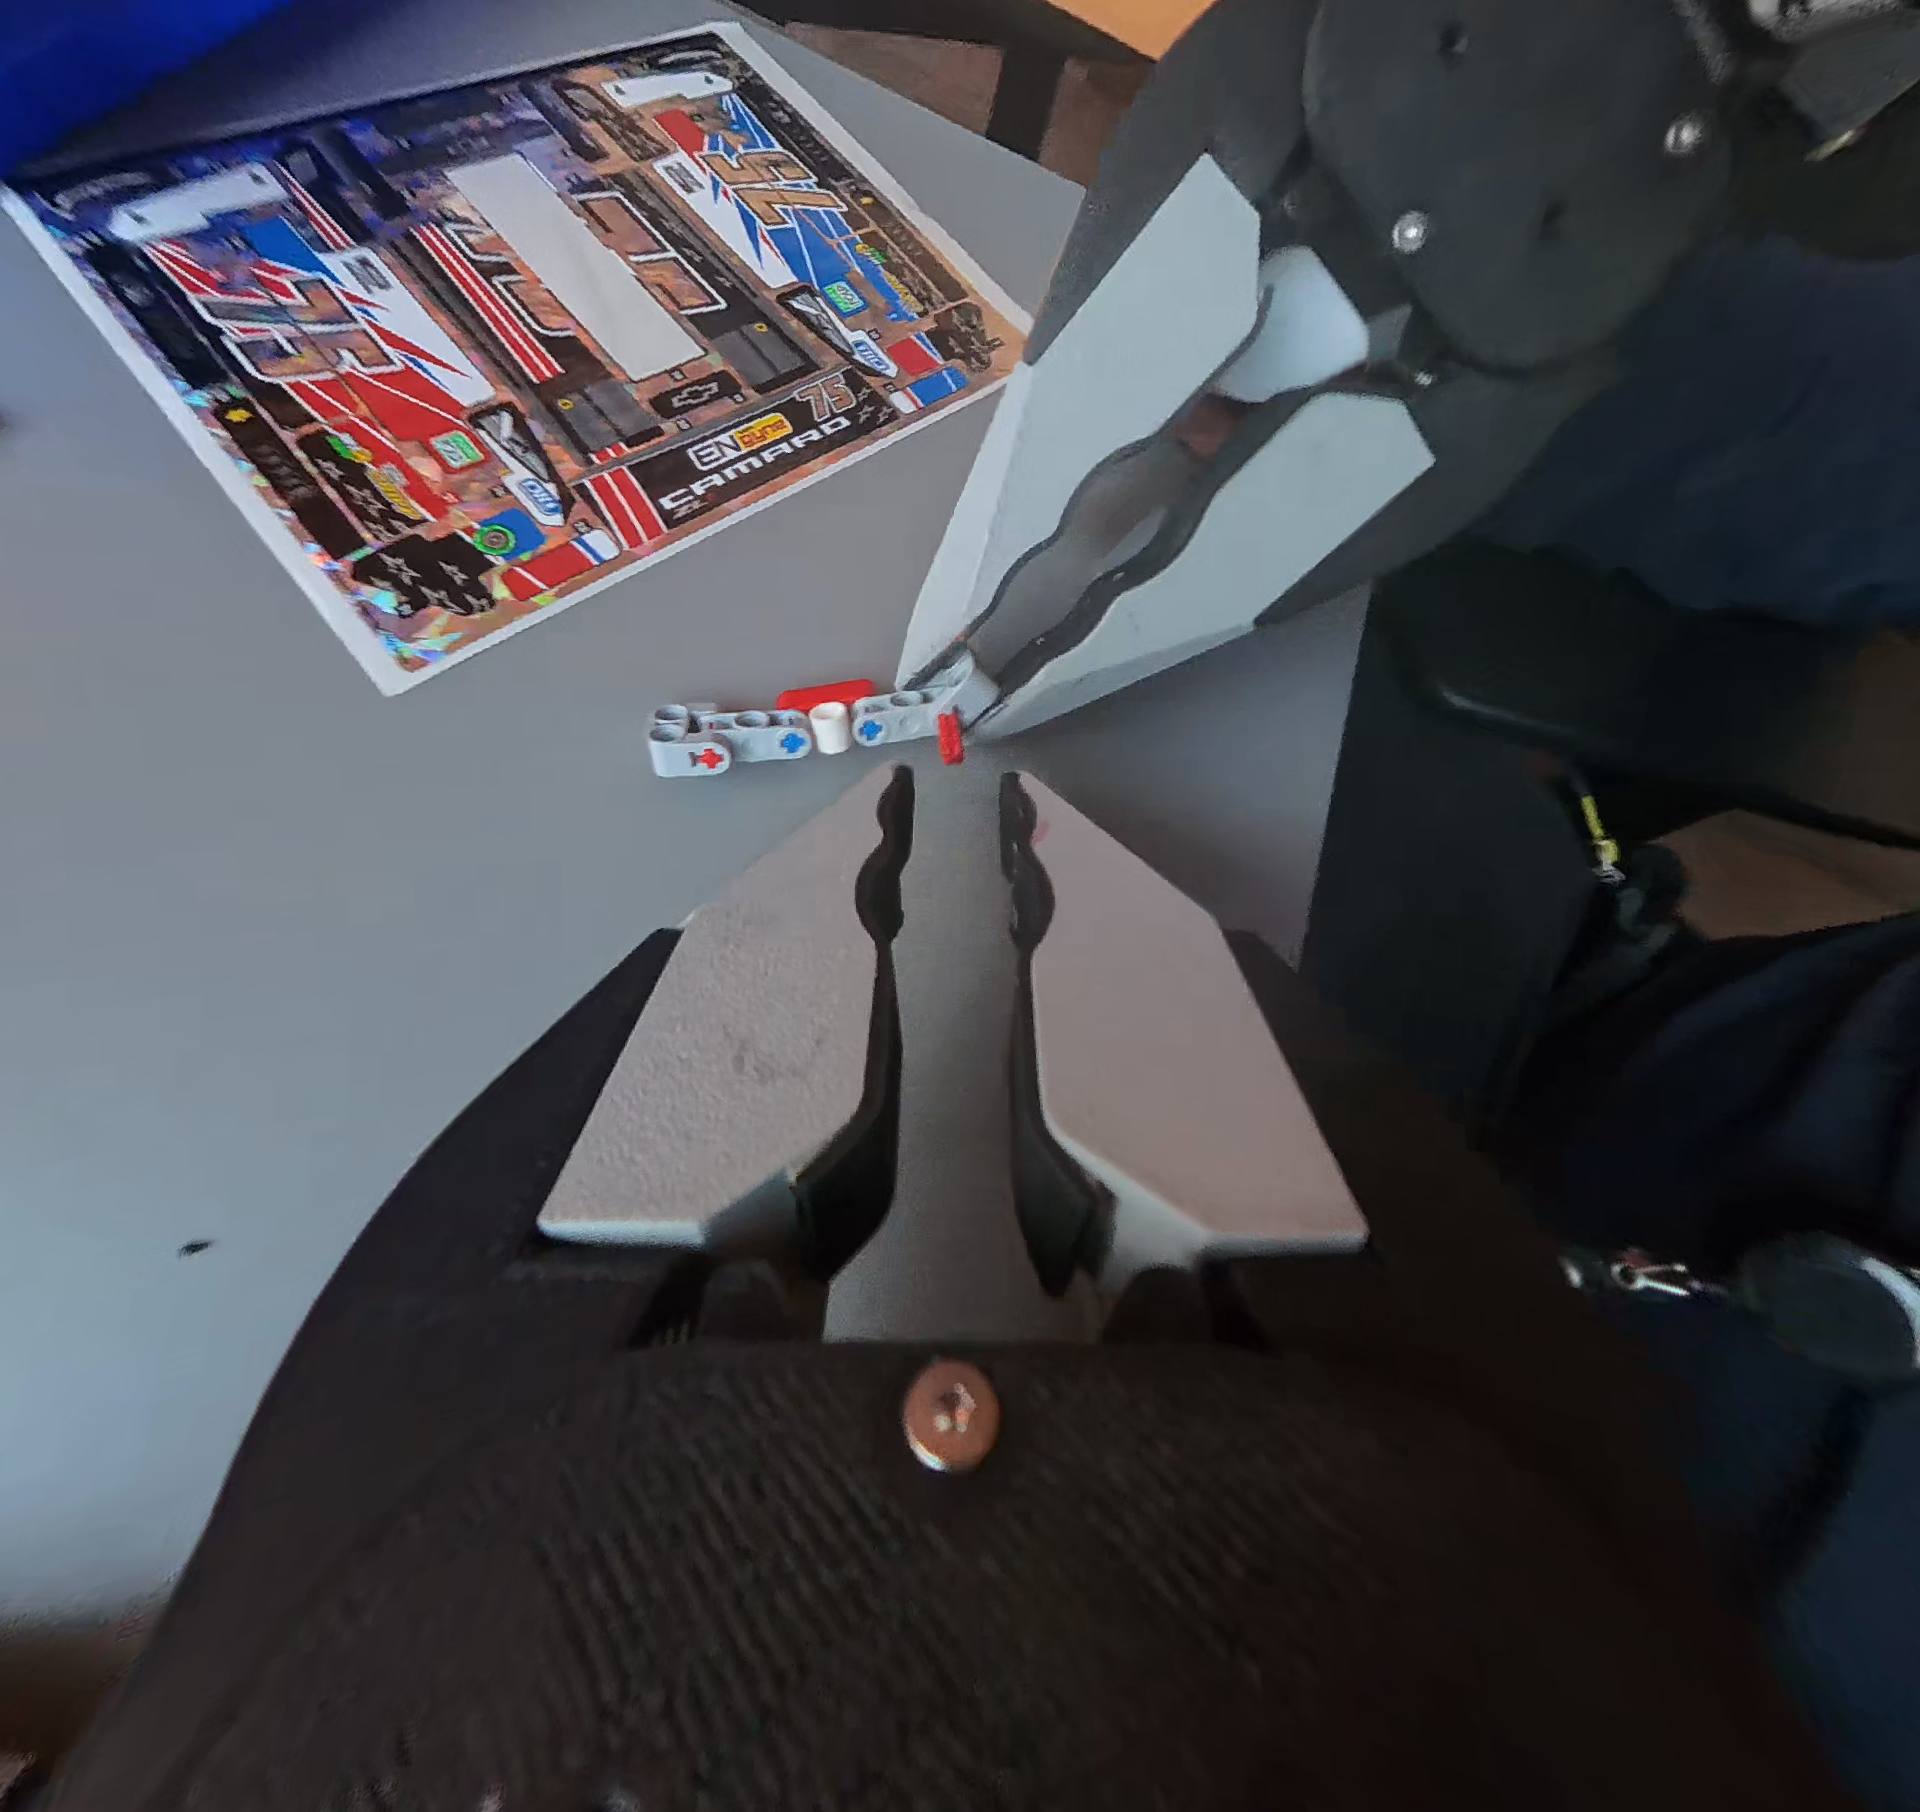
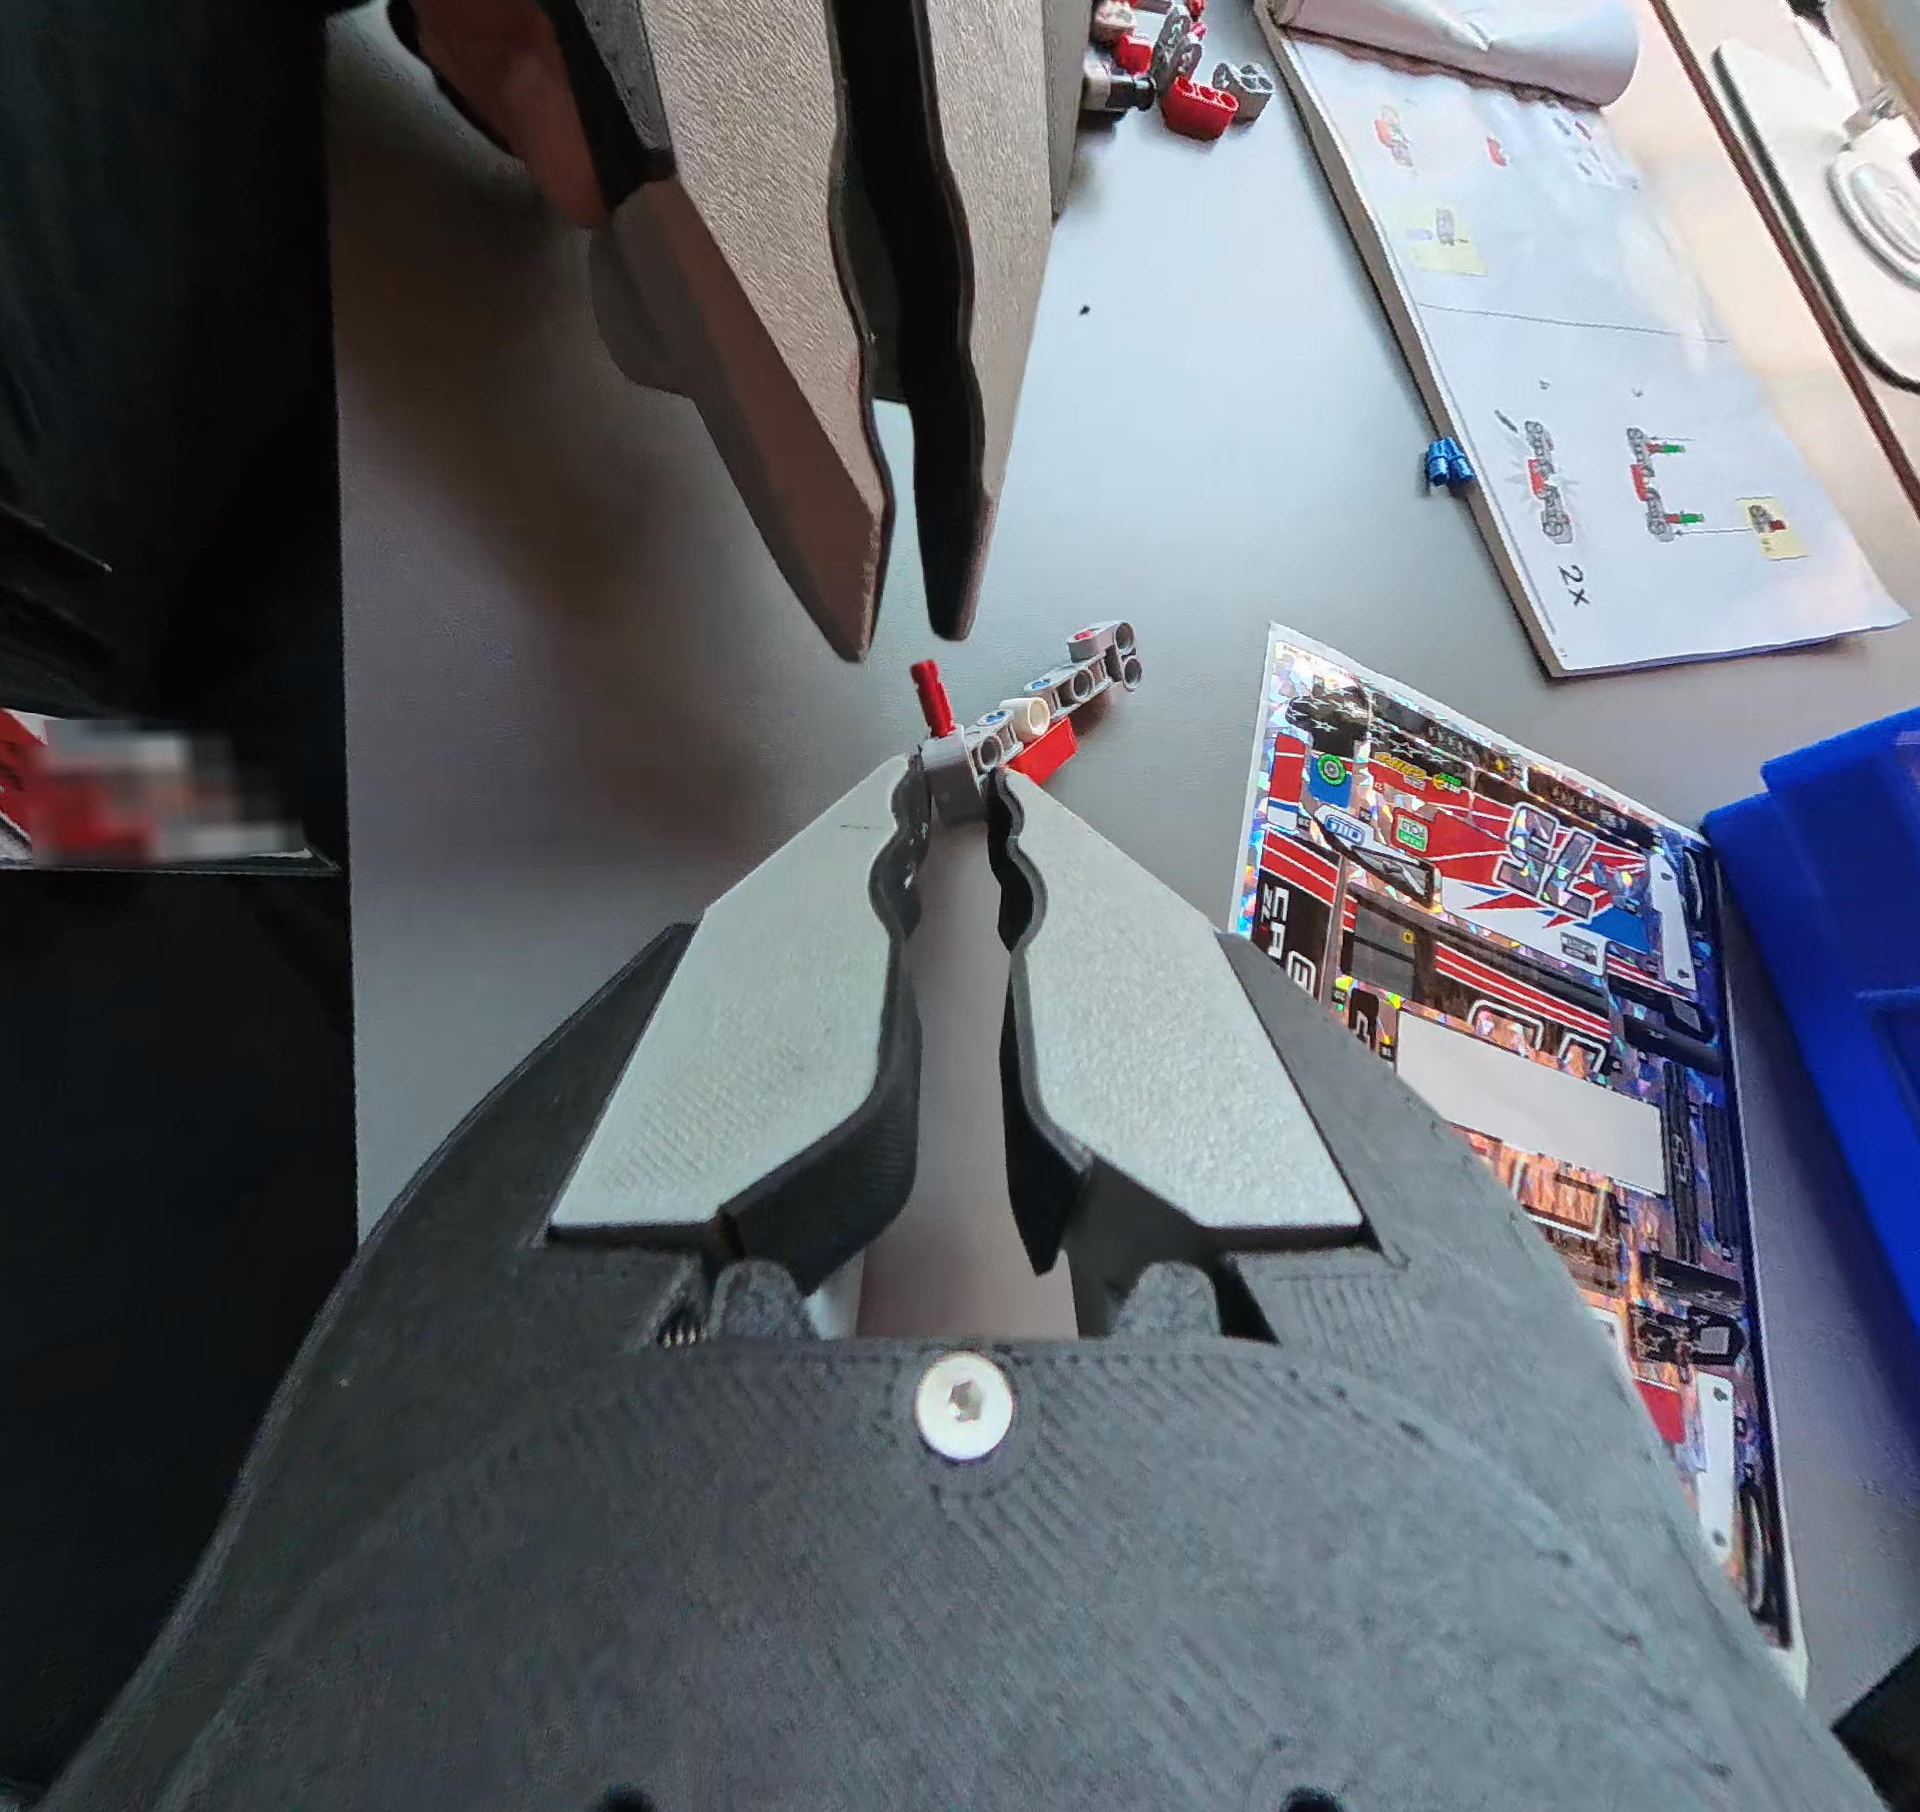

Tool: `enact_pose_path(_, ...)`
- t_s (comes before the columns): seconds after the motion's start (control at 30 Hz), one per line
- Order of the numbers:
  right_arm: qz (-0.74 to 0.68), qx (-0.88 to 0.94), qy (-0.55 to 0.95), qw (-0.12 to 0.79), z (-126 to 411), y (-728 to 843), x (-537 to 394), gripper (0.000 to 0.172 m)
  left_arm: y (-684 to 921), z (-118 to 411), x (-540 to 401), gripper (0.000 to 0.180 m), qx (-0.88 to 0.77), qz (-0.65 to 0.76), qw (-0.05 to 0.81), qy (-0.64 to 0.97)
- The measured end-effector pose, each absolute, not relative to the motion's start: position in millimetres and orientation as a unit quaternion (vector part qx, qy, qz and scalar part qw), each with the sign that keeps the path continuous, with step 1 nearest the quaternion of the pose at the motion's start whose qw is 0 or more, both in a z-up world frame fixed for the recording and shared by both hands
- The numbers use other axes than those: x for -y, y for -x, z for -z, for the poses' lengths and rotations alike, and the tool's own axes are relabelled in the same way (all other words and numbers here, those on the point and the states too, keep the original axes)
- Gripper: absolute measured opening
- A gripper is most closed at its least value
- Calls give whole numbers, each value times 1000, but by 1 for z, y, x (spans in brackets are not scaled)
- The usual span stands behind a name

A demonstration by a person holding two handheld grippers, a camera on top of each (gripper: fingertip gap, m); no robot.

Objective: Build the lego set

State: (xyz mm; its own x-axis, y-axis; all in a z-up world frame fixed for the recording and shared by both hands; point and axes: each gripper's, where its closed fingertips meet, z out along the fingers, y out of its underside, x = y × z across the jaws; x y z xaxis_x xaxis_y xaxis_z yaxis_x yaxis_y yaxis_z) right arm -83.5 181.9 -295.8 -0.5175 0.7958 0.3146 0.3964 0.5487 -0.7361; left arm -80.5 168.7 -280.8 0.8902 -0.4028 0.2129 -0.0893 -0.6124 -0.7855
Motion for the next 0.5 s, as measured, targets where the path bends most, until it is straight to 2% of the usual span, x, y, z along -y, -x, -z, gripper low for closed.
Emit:
enact_pose_path(0.33,-393,795,376,269,282,80,-176,6,84,261,-169,10,-187,130,461,858)
enact_pose_path(0.5,-460,769,393,208,271,81,-172,6,98,264,-169,19,-197,127,450,862)
